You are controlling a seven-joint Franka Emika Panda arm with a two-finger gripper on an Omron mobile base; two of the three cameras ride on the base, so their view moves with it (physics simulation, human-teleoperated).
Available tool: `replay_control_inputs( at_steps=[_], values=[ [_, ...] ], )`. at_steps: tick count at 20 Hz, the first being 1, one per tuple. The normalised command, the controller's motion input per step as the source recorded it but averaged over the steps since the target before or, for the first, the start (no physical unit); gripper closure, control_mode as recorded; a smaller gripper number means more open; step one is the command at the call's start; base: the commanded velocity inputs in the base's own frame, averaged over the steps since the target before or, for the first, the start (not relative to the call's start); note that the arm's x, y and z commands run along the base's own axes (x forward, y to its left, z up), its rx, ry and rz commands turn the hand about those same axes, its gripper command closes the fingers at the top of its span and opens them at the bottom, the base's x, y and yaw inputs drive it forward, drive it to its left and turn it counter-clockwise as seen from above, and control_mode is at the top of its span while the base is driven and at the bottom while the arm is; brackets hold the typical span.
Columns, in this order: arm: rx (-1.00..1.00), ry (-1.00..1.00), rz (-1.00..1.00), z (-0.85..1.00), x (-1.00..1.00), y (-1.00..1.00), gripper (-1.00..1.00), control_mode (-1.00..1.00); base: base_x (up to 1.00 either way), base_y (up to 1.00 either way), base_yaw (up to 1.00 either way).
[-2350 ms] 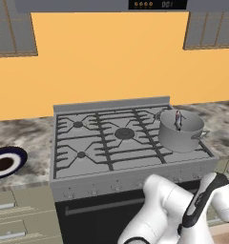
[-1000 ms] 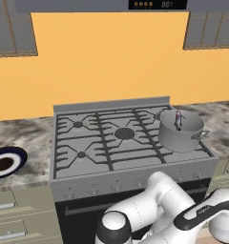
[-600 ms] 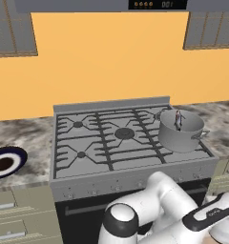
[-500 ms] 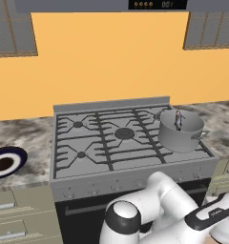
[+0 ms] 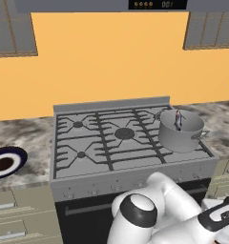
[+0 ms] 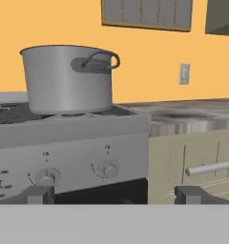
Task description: Retrieve the frozen meat and place it in the pot on a burner. Then turn the burner on.
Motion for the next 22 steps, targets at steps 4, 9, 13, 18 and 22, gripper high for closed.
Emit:
replay_control_inputs(
  at_steps=[4, 9, 13, 18, 22],
  values=[
    [0.0, -0.03, 0.13, -0.12, 0.08, -0.05, -1.0, -1.0, 0.0, 0.0, 0.0],
    [0.0, 0.0, 0.1, -0.11, 0.06, -0.15, -1.0, -1.0, 0.0, 0.0, 0.0],
    [0.0, 0.0, 0.09, -0.04, 0.04, -0.18, -1.0, -1.0, 0.0, 0.0, 0.0],
    [0.0, -0.01, 0.06, -0.08, 0.0, -0.09, -1.0, -1.0, 0.0, 0.0, 0.0],
    [-0.02, 0.0, 0.0, -0.22, 0.02, 0.0, -1.0, -1.0, 0.0, 0.0, 0.0]
  ],
)
